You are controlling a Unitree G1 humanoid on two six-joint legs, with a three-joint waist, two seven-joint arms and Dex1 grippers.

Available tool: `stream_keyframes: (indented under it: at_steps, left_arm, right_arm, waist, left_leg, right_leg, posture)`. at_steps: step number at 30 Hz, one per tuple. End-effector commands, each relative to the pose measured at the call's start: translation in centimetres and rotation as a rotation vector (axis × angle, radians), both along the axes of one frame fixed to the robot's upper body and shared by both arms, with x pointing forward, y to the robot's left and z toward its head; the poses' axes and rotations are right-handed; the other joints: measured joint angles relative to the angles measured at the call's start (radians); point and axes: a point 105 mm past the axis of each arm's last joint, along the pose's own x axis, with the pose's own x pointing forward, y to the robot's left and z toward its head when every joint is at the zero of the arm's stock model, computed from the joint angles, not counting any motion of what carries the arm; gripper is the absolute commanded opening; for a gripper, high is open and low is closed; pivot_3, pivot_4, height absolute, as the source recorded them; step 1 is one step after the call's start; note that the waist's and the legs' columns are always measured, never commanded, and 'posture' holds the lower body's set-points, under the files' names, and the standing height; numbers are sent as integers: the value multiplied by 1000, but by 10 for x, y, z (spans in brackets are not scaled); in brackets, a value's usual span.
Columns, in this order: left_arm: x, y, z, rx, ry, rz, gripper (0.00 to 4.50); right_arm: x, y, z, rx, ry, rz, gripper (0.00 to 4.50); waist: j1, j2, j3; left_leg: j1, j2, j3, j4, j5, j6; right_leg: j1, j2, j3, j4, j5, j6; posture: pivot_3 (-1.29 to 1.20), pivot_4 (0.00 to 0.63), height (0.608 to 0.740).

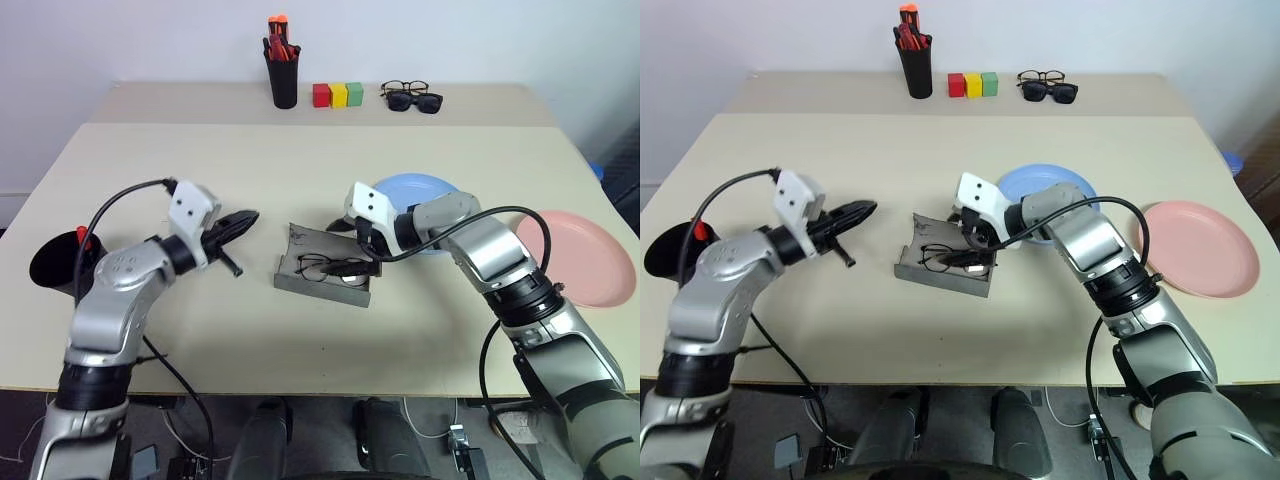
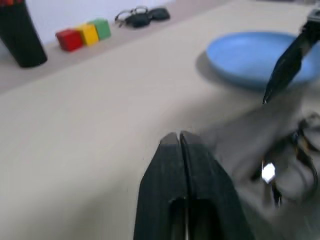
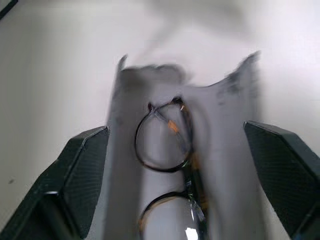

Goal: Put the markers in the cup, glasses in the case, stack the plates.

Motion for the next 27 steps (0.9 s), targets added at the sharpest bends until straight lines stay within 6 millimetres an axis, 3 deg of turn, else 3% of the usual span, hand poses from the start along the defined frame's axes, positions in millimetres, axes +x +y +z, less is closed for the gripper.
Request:
stream_keyframes:
  at_steps: [1, 5, 10, 14, 22, 27]
  left_arm:
    - [15, -28, 8, -14, 1, -88, 70]
    - [45, -53, 7, 9, 83, -147, 70]
    - [65, -74, -9, 128, 226, -224, 70]
    - [57, -90, -23, 258, 323, -372, 70]
    - [34, -88, -28, 354, 291, -513, 70]
    - [23, -82, -22, 331, 266, -511, 70]
  right_arm:
    - [-7, -6, 25, 64, -86, -26, 4500]
    - [-24, -28, 29, 87, -108, -84, 4500]
    - [-46, -44, 24, 98, -101, -134, 4500]
    - [-58, -59, 18, 107, -84, -217, 4500]
    - [-67, -77, 11, 96, -68, -323, 4500]
    - [-63, -87, -10, 57, 21, -396, 4500]
  waist:
    - [1, 0, 0]
    - [2, -1, 0]
    - [-6, 0, 0]
    - [-9, 0, 0]
    - [-7, 0, 0]
    - [-5, 0, 0]
  left_leg:
    - [0, 0, 0, 0, 0, 0]
    - [0, 0, -1, 0, 0, 0]
    - [0, 0, 0, 0, 0, 0]
    - [-1, 0, 0, 0, 0, 0]
    - [-1, 0, 0, 0, 0, 0]
    - [-1, 0, 0, 1, 0, 0]
  right_leg:
    - [0, 0, 0, 0, 0, 0]
    - [0, 0, -1, 0, 0, 0]
    - [0, 0, 0, 1, 0, 1]
    - [0, 1, 0, 0, -1, 1]
    - [0, 0, 0, 1, -1, 1]
    - [0, 0, 0, 1, -1, 1]
  posture:
    - [0, 150, 740]
    - [0, 150, 740]
    - [0, 150, 740]
    - [0, 150, 740]
    - [0, 150, 740]
    - [0, 150, 740]
